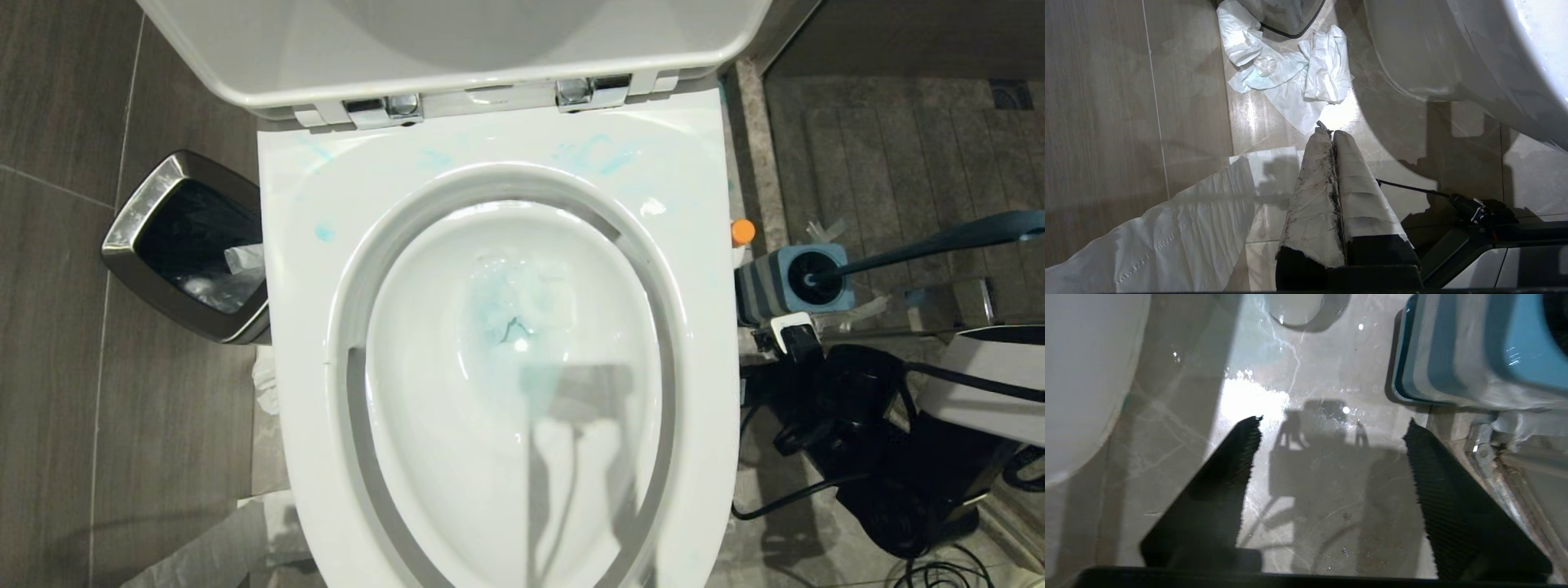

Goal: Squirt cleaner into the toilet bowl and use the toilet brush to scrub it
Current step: Pour in the cleaning agent

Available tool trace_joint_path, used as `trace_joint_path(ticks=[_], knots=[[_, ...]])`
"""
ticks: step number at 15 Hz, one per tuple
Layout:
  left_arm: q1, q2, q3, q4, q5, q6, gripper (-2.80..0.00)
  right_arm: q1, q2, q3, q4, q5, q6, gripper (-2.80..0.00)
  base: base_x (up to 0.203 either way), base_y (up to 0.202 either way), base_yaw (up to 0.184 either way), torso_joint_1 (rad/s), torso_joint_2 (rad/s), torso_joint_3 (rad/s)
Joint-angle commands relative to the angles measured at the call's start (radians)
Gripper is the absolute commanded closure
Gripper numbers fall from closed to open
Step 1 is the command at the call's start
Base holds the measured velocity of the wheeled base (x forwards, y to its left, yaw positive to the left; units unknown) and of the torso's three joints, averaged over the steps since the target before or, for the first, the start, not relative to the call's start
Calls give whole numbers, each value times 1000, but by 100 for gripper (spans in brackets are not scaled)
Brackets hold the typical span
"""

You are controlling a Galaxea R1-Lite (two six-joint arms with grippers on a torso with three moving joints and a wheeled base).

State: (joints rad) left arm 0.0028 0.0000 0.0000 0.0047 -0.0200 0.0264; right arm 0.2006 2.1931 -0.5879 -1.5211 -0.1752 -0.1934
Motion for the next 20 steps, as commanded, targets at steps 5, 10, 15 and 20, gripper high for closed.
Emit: trace_joint_path(ticks=[5,10,15,20], knots=[[0,2,0,0,0,0,0,-23,135,-231,-9,2,-31,-280,0,0,0,0,0,0],[0,2,0,0,0,0,0,-21,203,-384,-9,36,-34,-280,0,0,0,0,0,0],[0,2,0,0,0,0,0,-21,261,-535,-9,104,-35,-280,0,0,0,0,0,0],[0,2,0,0,0,0,0,-36,305,-668,-9,118,-77,-280,0,0,0,0,0,0]])
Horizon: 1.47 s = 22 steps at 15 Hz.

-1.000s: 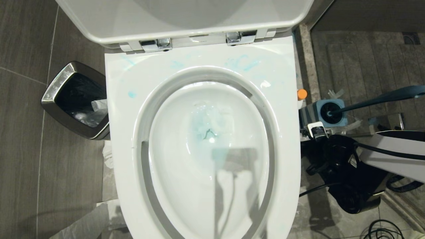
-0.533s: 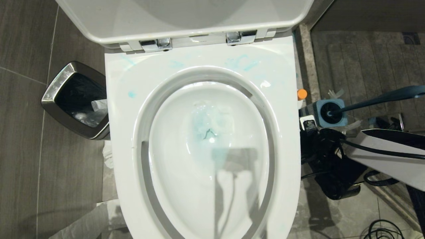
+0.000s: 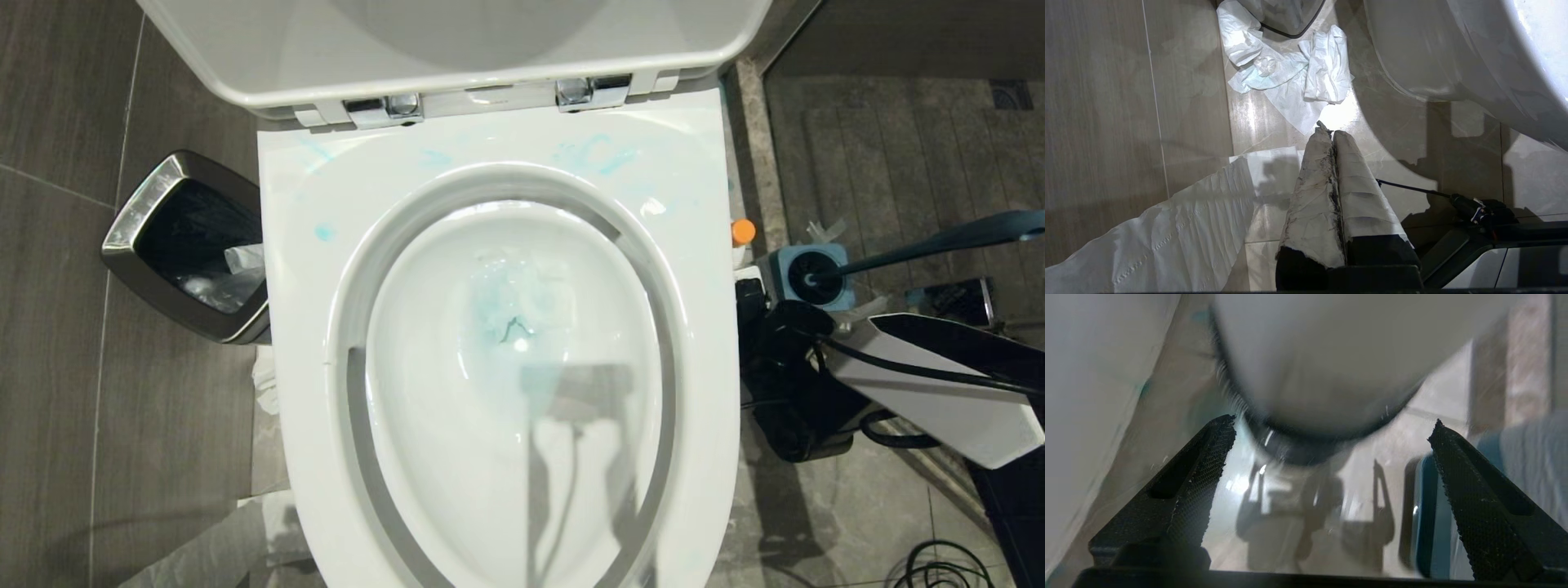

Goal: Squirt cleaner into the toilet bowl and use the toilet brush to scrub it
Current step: Pour in the cleaning agent

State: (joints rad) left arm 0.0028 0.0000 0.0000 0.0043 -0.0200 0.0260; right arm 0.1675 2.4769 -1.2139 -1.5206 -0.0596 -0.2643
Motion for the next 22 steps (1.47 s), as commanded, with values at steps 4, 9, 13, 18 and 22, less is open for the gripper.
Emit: trace_joint_path(ticks=[4,9,13,18,22], knots=[[0,2,0,0,0,0,0,-5,59,-143,-9,47,-35,-280,0,0,0,0,0,0],[0,2,0,0,0,0,0,-5,87,-224,-9,83,-50,-280,0,0,0,0,0,0],[0,2,0,0,0,0,0,-5,110,-270,-9,115,-92,-280,0,0,0,0,0,0],[0,2,0,0,0,0,0,-5,111,-294,-9,152,-119,-280,0,0,0,0,0,0],[0,2,0,0,0,0,0,-6,109,-314,-9,156,-124,-280,0,0,0,0,0,0]])
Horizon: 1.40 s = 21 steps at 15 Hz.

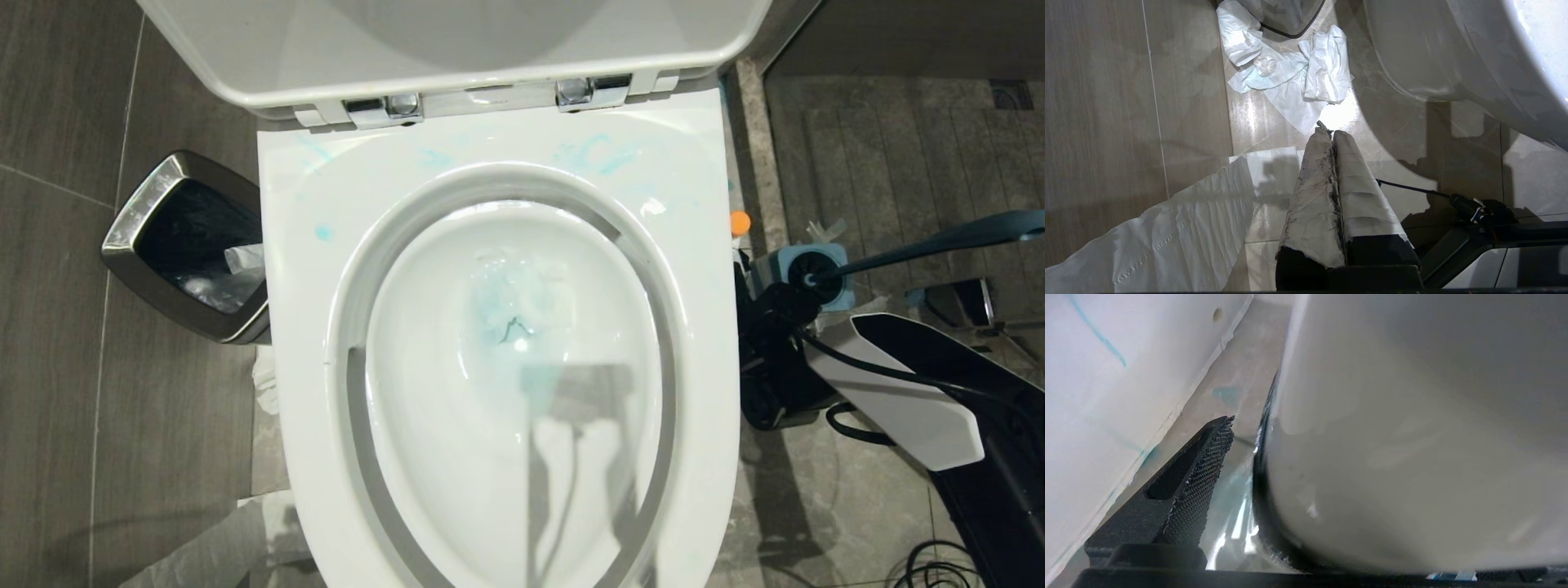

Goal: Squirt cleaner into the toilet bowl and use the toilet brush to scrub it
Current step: Pour in the cleaning agent

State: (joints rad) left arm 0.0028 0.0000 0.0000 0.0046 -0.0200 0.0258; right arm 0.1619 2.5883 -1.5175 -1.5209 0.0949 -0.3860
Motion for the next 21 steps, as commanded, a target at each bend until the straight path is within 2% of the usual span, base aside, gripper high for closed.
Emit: trace_joint_path(ticks=[1,5,6,15,21], knots=[[0,2,0,0,0,0,0,-1,-2,-20,-9,2,-4,-280,0,0,0,0,0,0],[0,2,0,0,0,0,0,-10,1,-46,-9,2,-13,-280,0,0,0,0,0,0],[0,2,0,0,0,0,0,-10,2,-46,-9,3,-13,0,0,0,0,0,0,0],[0,2,0,0,0,0,0,-23,2,-63,-9,3,-9,0,0,0,0,0,0,0],[0,2,0,0,0,0,0,-30,-111,-66,-9,-1,-8,0,0,0,0,0,0,0]])
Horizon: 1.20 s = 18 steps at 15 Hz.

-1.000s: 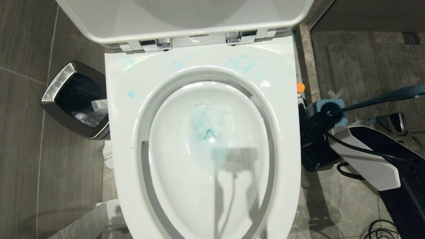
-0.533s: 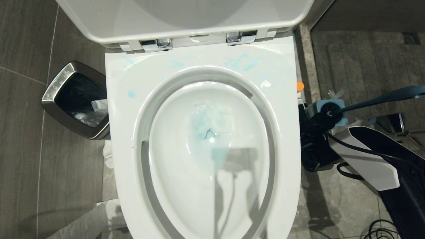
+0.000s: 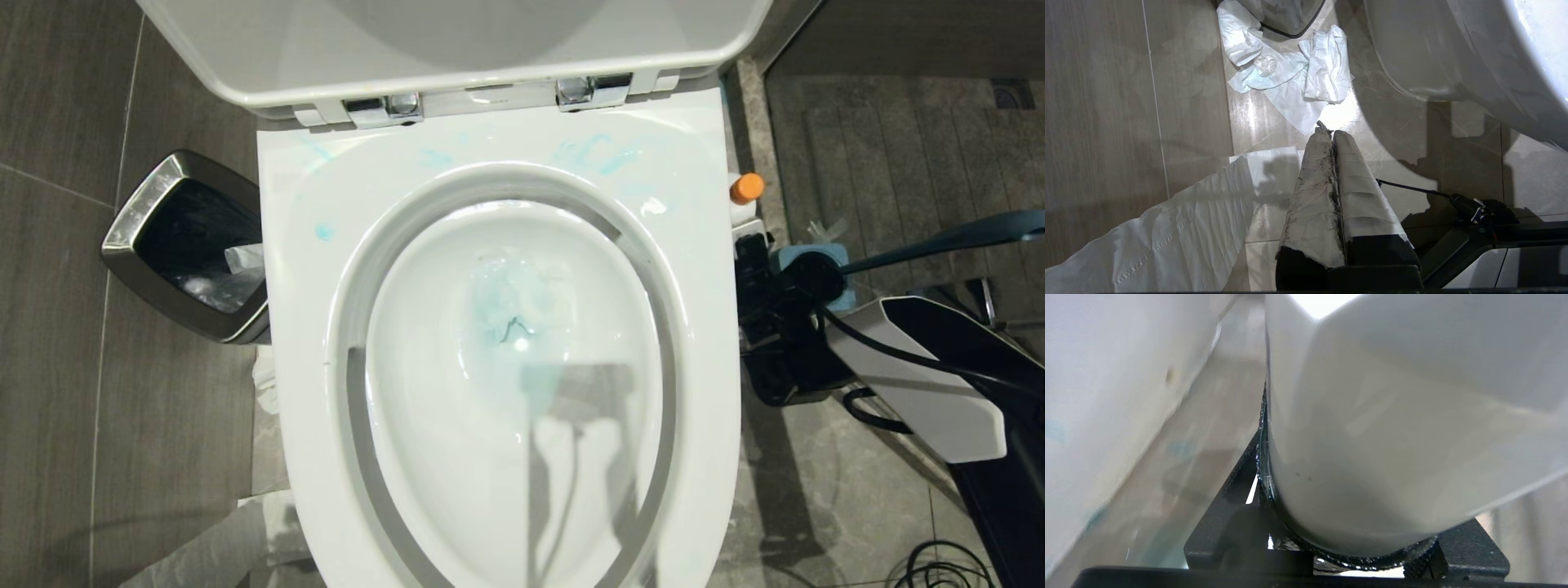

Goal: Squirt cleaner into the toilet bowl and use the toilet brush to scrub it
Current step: Pour in the cleaning agent

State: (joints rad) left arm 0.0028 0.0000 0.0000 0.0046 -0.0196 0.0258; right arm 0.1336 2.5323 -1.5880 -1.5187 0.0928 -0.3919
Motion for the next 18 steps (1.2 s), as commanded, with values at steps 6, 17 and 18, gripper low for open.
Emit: trace_joint_path(ticks=[6,17,18], knots=[[0,2,0,0,0,0,0,-7,-264,49,9,-3,-3,0,0,0,0,0,0,0],[0,2,0,0,0,1,0,1,-753,250,369,-85,-6,0,0,0,0,0,0,0],[0,2,0,0,0,0,0,2,-794,272,402,-102,-5,0,0,0,0,0,0,0]])
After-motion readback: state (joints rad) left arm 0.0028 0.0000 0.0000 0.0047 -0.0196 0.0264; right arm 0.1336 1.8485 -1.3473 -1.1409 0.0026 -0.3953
